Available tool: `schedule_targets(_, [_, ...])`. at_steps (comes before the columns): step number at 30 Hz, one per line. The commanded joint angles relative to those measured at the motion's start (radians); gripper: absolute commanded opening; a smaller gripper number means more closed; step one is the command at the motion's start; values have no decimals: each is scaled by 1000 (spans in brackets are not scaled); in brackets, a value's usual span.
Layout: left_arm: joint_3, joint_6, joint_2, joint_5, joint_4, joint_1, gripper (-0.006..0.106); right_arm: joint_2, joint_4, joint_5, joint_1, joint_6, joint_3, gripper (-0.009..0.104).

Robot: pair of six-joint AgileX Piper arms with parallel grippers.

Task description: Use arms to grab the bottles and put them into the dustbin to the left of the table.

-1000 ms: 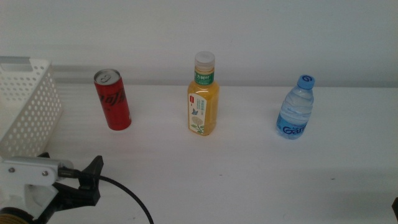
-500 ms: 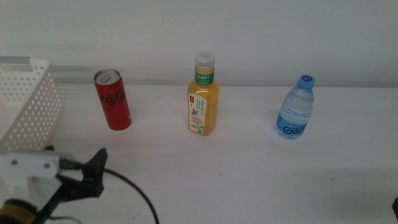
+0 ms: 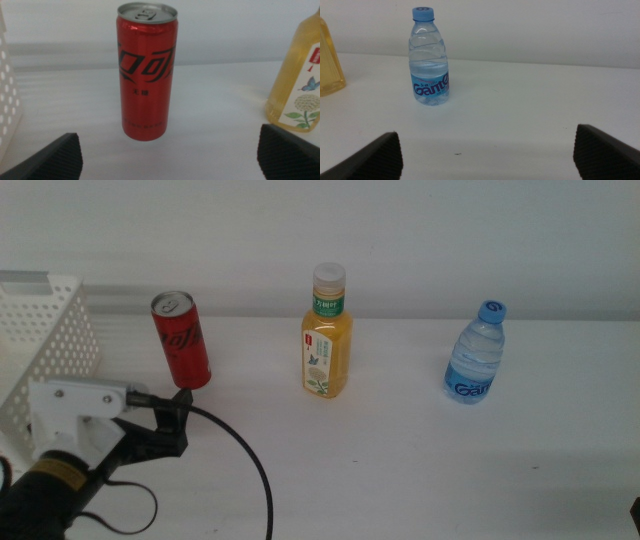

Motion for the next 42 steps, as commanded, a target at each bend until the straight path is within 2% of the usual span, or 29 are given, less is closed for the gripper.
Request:
schedule_targets(1, [-26, 1, 37, 0, -8, -9, 94, -40, -10, -9, -4, -9, 43, 90])
schedule_targets(9, [-104, -5, 171, -98, -47, -9, 94, -40, -10, -9, -4, -9, 43, 90])
schedule_targets(42, [-346, -24, 397, -71, -34, -9, 94, -40, -10, -9, -4, -9, 43, 90])
